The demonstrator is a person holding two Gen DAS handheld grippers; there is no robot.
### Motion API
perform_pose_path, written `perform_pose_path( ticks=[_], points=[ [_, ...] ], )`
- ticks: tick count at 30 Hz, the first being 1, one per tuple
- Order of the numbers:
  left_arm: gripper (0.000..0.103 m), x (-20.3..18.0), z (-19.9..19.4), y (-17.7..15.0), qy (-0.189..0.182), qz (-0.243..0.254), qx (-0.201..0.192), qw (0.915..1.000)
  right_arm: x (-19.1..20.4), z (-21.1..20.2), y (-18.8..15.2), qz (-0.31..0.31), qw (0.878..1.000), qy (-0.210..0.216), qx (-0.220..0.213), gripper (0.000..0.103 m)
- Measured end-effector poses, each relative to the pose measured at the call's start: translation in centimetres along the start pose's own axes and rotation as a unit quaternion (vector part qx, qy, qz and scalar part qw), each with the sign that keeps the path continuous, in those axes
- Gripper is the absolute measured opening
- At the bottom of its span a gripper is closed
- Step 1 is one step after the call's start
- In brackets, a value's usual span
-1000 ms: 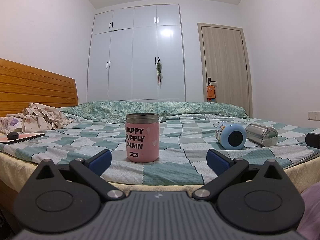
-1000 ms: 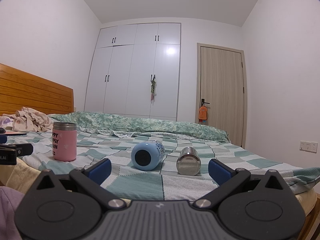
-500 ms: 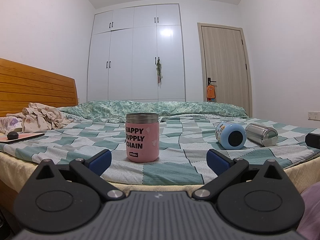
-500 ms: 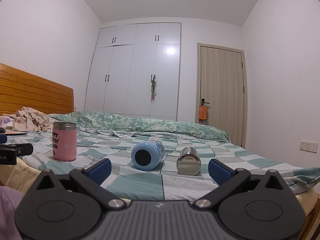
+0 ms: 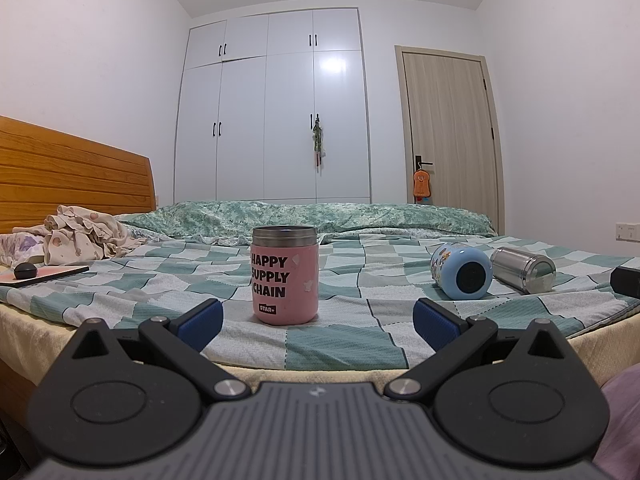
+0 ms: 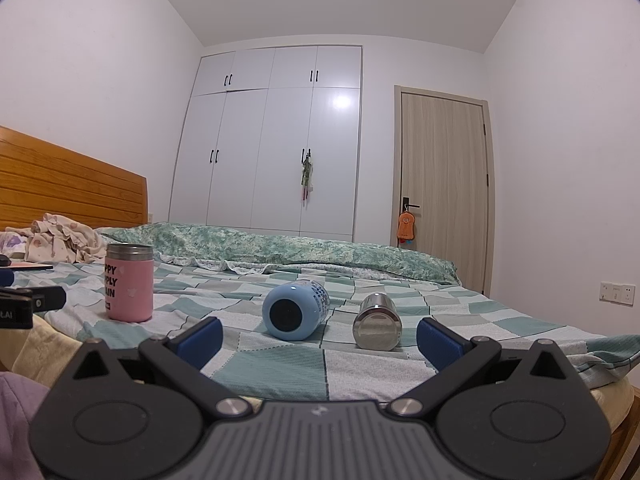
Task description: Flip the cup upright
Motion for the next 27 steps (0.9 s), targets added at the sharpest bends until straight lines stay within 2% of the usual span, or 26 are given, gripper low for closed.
perform_pose_path(
  ticks=[20,24,27],
  points=[
    [0.103,-0.6,0.0,0.0,0.006,0.01,0.006,0.9999,0.0,-0.1,0.1,-0.002,1.0,0.002,0.006,0.103],
    [0.103,-1.8,0.9,0.3,-0.002,0.027,0.023,0.9994,-0.2,0.4,0.7,-0.005,1.0,0.024,0.015,0.103],
    [0.103,-2.5,1.5,1.5,-0.021,0.026,0.033,0.9989,-0.8,1.3,1.2,0.001,0.999,0.043,0.021,0.103]
  ],
)
Point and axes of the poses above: each gripper's, at about its wrist camera, not at the fingertips, and z roughly the way its jaws point, x to its left, y to its top, the point moved 6 cm from there along z, roughly the way its jaws point, and after that the axes turned 9 degrees about -z, right-handed, at the moved point
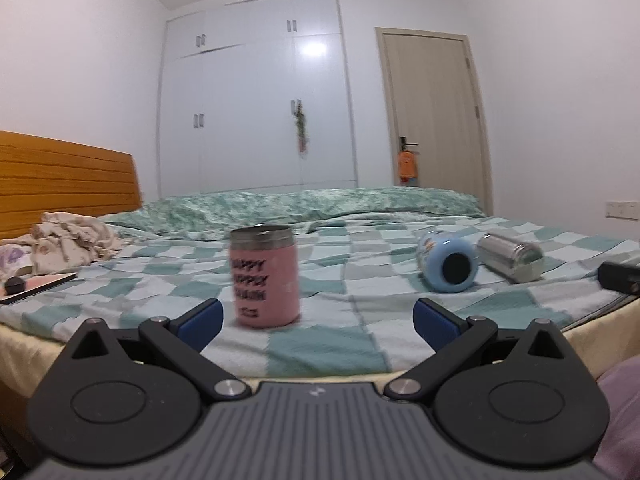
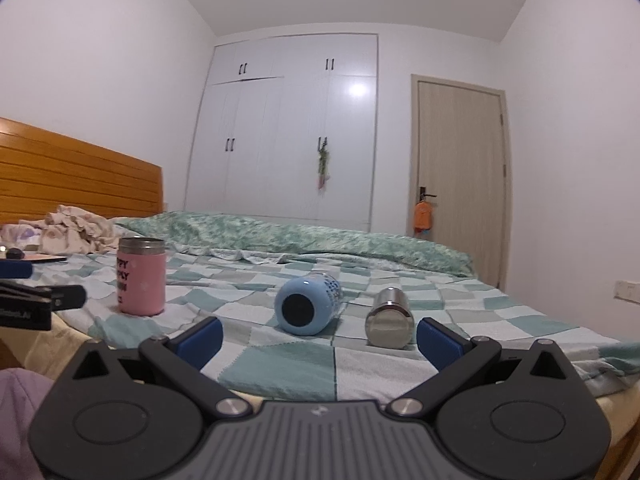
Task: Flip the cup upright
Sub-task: 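Move the left tool down and grasp the lying blue cartoon cup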
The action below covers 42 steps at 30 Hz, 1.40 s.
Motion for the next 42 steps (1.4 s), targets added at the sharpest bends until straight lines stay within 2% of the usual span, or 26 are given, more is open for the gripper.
perform_pose_path(
  ticks=[9,13,18,23,27,32,36,38,40,41,42],
  points=[
    [0.103,-5.1,4.2,4.0,-0.038,0.037,0.033,0.998,-4.5,4.9,1.6,0.001,0.999,0.027,0.02,0.103],
    [0.103,-8.0,7.8,5.1,-0.048,0.046,0.078,0.9947,-7.3,8.3,2.0,-0.005,0.999,0.03,0.028,0.103],
    [0.103,-11.7,12.7,6.1,-0.059,0.061,0.126,0.9884,-11.5,13.3,2.1,0.004,0.997,0.047,0.059,0.103],
    [0.103,-15.2,18.8,6.2,-0.052,0.077,0.179,0.9795,-14.9,18.6,1.6,0.012,0.993,0.074,0.096,0.103],
    [0.103,-17.1,24.0,5.2,-0.045,0.07,0.244,0.9662,-17.4,22.3,1.5,0.016,0.989,0.095,0.115,0.103],
    [0.103,-18.2,29.5,3.5,-0.012,0.069,0.297,0.9523,-19.4,25.5,1.3,0.026,0.986,0.104,0.127,0.103],
    [0.103,-18.0,32.7,2.1,0.008,0.064,0.342,0.9375,-19.8,27.5,0.6,0.034,0.983,0.122,0.136,0.103],
    [0.103,-18.1,34.0,1.3,0.011,0.06,0.373,0.9258,-19.7,28.0,0.0,0.039,0.981,0.131,0.139,0.103],
    [0.093,-18.1,34.9,0.2,0.009,0.056,0.407,0.9116,-19.4,28.3,-0.4,0.046,0.979,0.14,0.142,0.103],
    [0.085,-18.1,35.1,-0.2,0.0,0.043,0.421,0.9062,-19.3,28.4,-0.6,0.049,0.978,0.143,0.143,0.103],
    [0.085,-18.0,35.0,-0.3,0.0,0.031,0.423,0.9057,-19.2,28.4,-0.7,0.05,0.978,0.146,0.143,0.103]
  ],
)
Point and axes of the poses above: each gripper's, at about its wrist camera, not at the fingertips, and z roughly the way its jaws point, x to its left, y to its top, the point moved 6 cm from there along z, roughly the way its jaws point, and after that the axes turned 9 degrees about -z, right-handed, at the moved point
